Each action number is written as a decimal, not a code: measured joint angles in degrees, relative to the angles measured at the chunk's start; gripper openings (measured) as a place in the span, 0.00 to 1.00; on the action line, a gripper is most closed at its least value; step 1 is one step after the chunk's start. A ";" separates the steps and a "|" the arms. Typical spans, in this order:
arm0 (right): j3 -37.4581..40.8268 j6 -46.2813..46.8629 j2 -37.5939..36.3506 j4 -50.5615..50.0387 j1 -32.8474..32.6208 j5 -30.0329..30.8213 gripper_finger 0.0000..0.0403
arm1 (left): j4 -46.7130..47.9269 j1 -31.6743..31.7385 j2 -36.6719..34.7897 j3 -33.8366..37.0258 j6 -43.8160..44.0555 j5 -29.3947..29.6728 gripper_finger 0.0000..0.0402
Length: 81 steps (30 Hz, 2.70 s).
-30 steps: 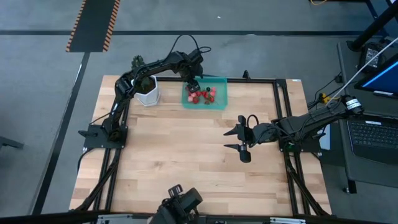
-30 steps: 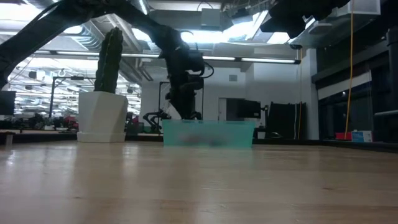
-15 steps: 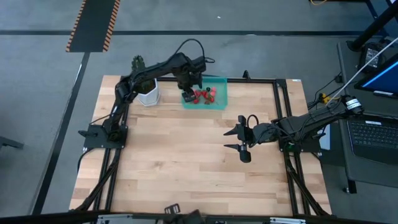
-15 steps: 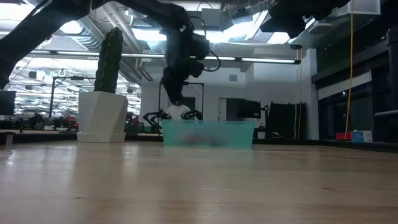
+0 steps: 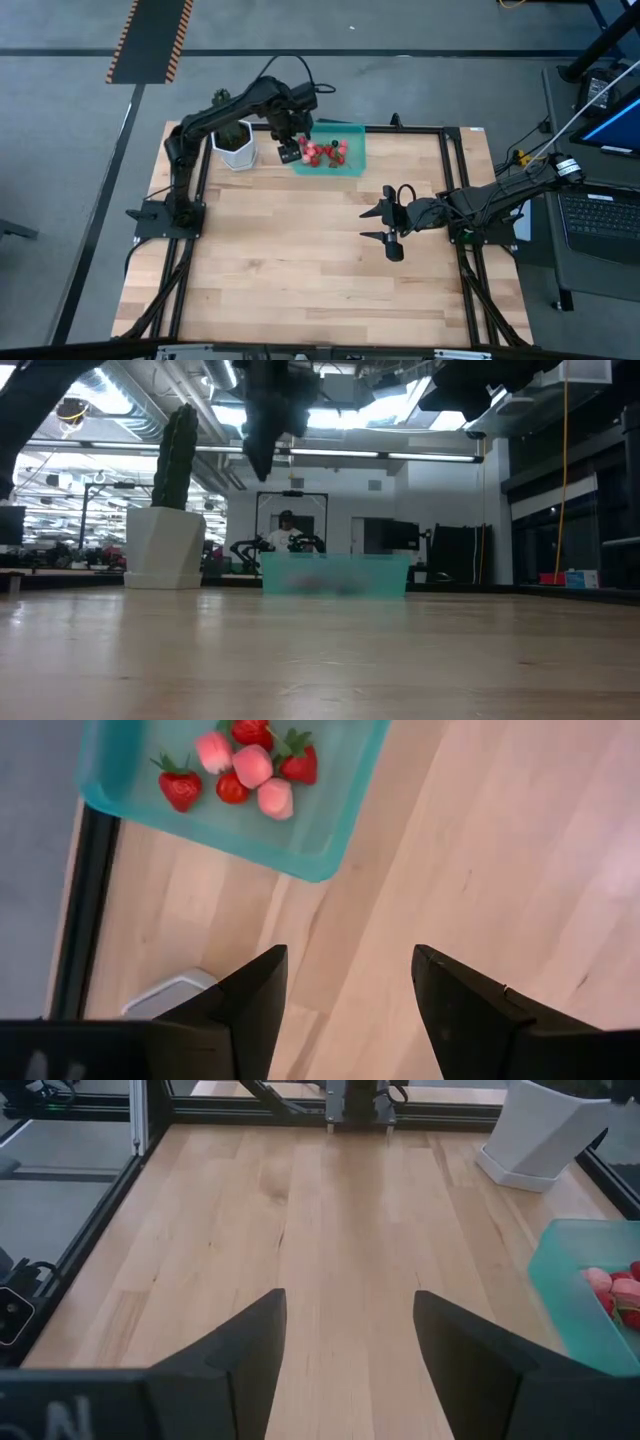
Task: Pick and placing Produce into tupperware
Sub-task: Return to Home Position
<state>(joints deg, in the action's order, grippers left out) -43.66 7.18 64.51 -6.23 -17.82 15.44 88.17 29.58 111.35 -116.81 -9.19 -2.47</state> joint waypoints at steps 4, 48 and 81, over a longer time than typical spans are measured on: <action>0.00 0.00 0.00 0.01 0.01 0.00 0.55 | 1.20 -0.99 -3.50 0.02 0.86 0.44 0.52; 0.09 2.28 -15.22 4.84 23.15 -17.27 0.55 | -41.03 -7.54 -67.92 46.93 12.59 -2.78 0.52; 5.16 7.62 -16.27 -0.47 41.64 -27.89 0.55 | -77.56 -7.54 -100.50 93.22 25.55 -3.13 0.51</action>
<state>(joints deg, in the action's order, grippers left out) -38.50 14.80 48.24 -6.70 23.82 -12.45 10.61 22.04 10.85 -23.59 16.36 -5.61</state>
